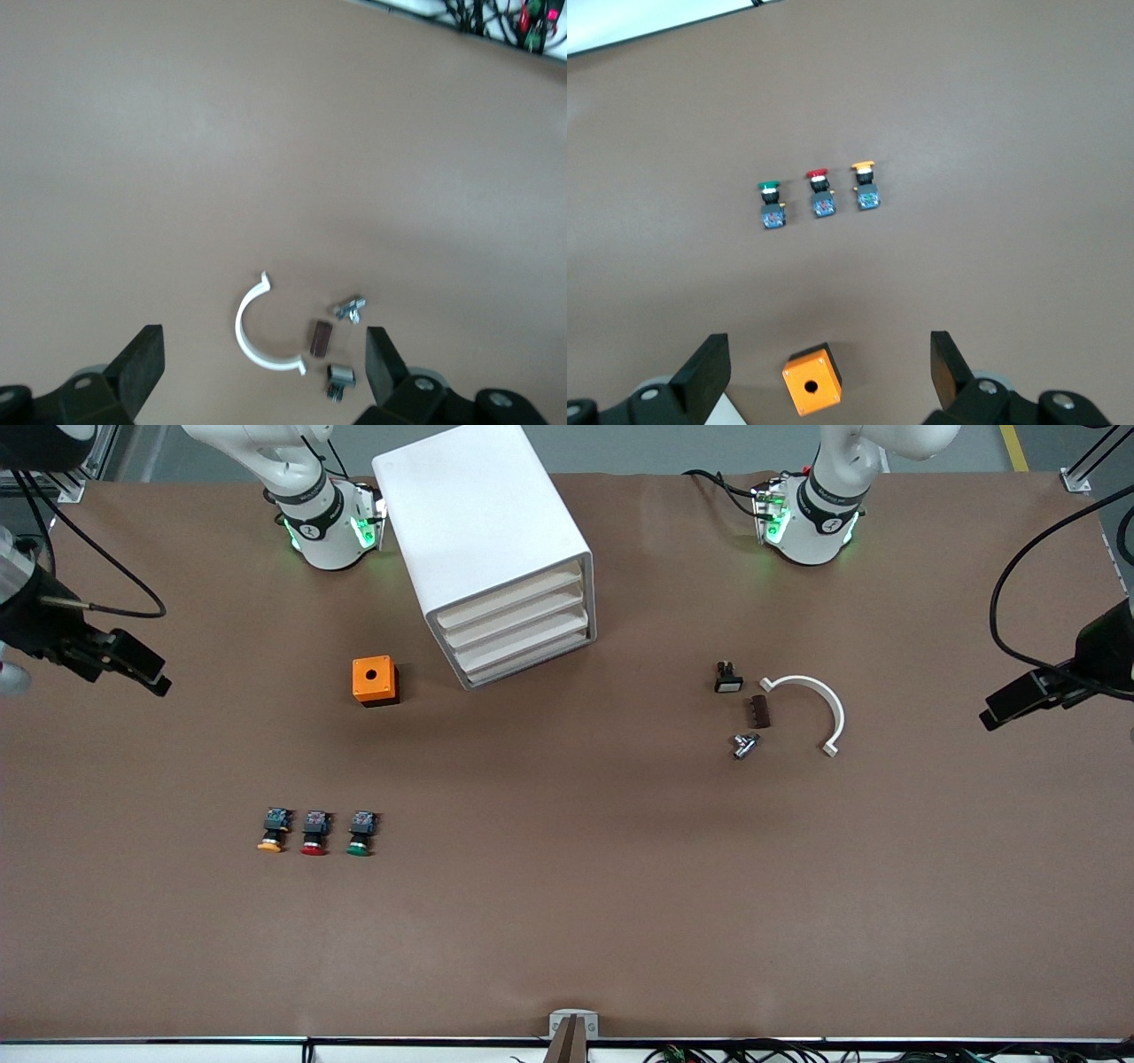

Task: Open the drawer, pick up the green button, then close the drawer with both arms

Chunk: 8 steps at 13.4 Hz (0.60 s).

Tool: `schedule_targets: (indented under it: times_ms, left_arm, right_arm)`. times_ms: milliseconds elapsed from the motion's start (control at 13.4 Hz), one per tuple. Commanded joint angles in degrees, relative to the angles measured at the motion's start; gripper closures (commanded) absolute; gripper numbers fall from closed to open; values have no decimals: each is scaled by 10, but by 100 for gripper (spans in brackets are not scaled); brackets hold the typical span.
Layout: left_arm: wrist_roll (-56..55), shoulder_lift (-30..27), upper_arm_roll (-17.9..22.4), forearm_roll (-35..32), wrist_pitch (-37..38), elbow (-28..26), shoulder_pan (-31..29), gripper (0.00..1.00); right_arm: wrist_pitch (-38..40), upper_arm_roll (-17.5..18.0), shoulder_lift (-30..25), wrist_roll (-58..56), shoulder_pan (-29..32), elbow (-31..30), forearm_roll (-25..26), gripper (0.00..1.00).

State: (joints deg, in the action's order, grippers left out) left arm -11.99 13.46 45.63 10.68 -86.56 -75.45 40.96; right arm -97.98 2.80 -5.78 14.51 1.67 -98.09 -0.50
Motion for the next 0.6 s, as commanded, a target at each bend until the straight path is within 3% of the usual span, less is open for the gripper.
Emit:
schedule_targets:
  times_ms: [0, 300, 374, 449, 524]
  left_arm:
    - [12, -10, 0, -12, 11, -8, 0, 0]
    - [10, -12, -4, -14, 11, -8, 1, 0]
    - [11, -18, -22, -21, 11, -8, -15, 0]
    - [12, -25, -86, -32, 10, -8, -67, 0]
    - [8, -39, -183, -62, 8, -9, -142, 0]
  right_arm:
    - [30, 6, -20, -9, 4, -1, 16, 0]
    - [50, 7, -13, 0, 5, 47, 13, 0]
    - [47, 6, -12, 0, 5, 47, 12, 0]
    - [46, 6, -12, 0, 5, 48, 12, 0]
    - [47, 6, -11, 0, 5, 50, 11, 0]
